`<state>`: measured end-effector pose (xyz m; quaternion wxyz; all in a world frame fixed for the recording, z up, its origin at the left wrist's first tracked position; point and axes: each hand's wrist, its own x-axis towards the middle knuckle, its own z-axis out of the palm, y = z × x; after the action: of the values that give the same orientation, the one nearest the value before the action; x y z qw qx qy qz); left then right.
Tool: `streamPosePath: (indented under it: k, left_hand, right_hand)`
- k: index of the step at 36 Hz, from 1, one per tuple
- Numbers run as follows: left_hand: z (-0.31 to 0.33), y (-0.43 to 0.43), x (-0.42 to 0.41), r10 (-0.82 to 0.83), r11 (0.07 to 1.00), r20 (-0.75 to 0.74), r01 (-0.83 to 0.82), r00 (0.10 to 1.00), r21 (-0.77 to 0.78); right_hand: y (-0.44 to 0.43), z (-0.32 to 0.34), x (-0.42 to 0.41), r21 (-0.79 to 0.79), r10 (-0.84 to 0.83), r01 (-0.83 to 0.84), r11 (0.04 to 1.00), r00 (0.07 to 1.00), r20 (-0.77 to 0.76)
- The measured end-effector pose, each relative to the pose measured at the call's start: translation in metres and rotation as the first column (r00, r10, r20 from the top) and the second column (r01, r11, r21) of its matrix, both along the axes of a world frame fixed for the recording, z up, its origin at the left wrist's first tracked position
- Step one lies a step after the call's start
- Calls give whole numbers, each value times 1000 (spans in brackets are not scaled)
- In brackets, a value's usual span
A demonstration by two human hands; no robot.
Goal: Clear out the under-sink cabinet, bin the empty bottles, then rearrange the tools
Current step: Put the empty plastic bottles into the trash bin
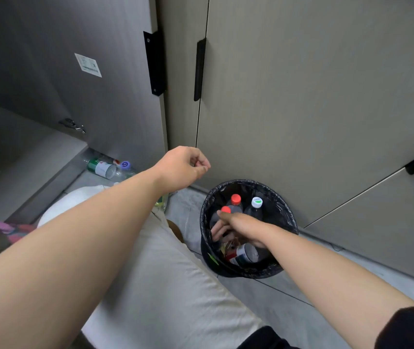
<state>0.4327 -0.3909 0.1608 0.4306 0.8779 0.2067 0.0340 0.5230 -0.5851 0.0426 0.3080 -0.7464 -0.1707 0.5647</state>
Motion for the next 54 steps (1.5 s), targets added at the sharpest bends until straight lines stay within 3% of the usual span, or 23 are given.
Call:
streamPosePath:
  k: [2,4,6,8,11,14,19,27,30,32,34,38,40,49,54]
  left_hand:
    - [0,2,-2,9,1000,-5,-9,1000,-1]
    - [0,3,-4,19,1000,-5,-19,1000,-10]
    - [0,4,-5,22,1000,-9,-23,1000,-9]
    - [0,5,-5,24,1000,-15,-24,1000,-10]
    - [0,5,-5,24,1000,-25,-25,999,-19]
    - [0,5,-4,30,999,-28,-30,999,-21]
    - [0,6,-2,29,999,-57,-30,998,-12]
    - [-2,8,0,15,999,-87,-18,996,-32]
    - [-2,7,1,11,999,-91,-15,996,-50]
    - [-1,7,1,7,999,-93,-12,996,-49]
    - [-1,6,2,4,999,-94,-8,996,-42]
    - [-1,4,5,-2,998,-73,-3,997,-65]
    - [-1,2,6,-11,998,-74,6,997,-58]
    - [2,1,-1,-18,998,-64,14,998,-60]
    - [-1,6,-8,-4,999,-60,1,998,-49]
  right_hand:
    - [-4,-3,10,-8,-64,64,998,998,-23]
    - [-9,-12,20,-60,-86,92,994,992,91]
    - [-19,-26,31,-189,68,-1,982,935,348]
    - [-33,-37,39,-392,313,-120,912,821,478]
    - [-48,-52,43,-590,542,-204,782,690,480]
    - [-49,-61,42,-617,585,-206,759,631,509]
    - [-47,-67,42,-716,742,-278,641,465,483]
    - [-49,-66,45,-783,798,-252,568,399,451]
    - [-49,-60,44,-799,829,-264,540,334,449]
    - [-47,-53,45,-798,830,-276,536,345,438]
    - [-44,-45,47,-763,800,-306,569,419,429]
    - [-35,-32,43,-521,605,-378,766,697,384]
    - [-31,-28,36,-422,537,-385,821,772,340]
    - [-23,-25,18,-317,484,-415,853,856,182]
    - [-24,-22,18,-396,586,-474,786,775,235]
